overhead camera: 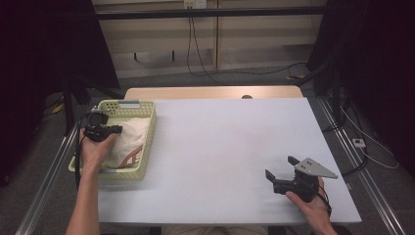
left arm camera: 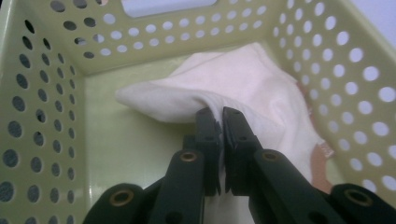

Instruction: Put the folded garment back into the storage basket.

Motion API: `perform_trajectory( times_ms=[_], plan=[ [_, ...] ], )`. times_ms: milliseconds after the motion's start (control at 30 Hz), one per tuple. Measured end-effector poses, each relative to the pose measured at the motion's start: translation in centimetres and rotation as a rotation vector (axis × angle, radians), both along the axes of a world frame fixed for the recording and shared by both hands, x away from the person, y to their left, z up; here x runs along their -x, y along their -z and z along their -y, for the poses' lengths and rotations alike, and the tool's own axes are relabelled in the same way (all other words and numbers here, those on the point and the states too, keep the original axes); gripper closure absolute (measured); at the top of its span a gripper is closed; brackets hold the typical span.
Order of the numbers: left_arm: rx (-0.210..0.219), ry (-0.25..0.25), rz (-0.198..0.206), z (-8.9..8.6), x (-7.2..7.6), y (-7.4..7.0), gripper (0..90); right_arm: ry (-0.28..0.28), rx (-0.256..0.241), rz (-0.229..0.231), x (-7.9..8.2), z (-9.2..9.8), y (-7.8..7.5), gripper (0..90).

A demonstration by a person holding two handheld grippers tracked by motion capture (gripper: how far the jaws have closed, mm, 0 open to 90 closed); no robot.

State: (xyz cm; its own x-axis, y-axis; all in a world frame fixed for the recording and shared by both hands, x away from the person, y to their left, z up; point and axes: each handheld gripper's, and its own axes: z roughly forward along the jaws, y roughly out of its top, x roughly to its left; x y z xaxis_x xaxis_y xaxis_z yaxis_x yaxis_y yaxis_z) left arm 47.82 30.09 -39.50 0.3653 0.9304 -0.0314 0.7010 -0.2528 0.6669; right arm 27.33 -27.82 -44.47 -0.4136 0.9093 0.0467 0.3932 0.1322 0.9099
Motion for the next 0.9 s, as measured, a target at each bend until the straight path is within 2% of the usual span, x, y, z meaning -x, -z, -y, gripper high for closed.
perform_trajectory(
  times_ms=[467, 633, 900],
  plan=[
    [-0.028, -0.034, -0.095, -0.4, -0.9, 0.7, 85.9, -0.001, 0.001, -0.001, 0.0, 0.0, 0.0, 5.4],
    [-0.035, -0.046, -0.111, -0.5, -1.2, 0.9, 85.6, 0.001, 0.002, 0.0, 0.0, 0.0, 0.0, 5.4],
    [-0.055, -0.071, -0.177, -0.8, -1.6, 1.6, 85.6, 0.005, 0.005, 0.0, 0.0, 0.0, 0.0, 5.4]
  ],
)
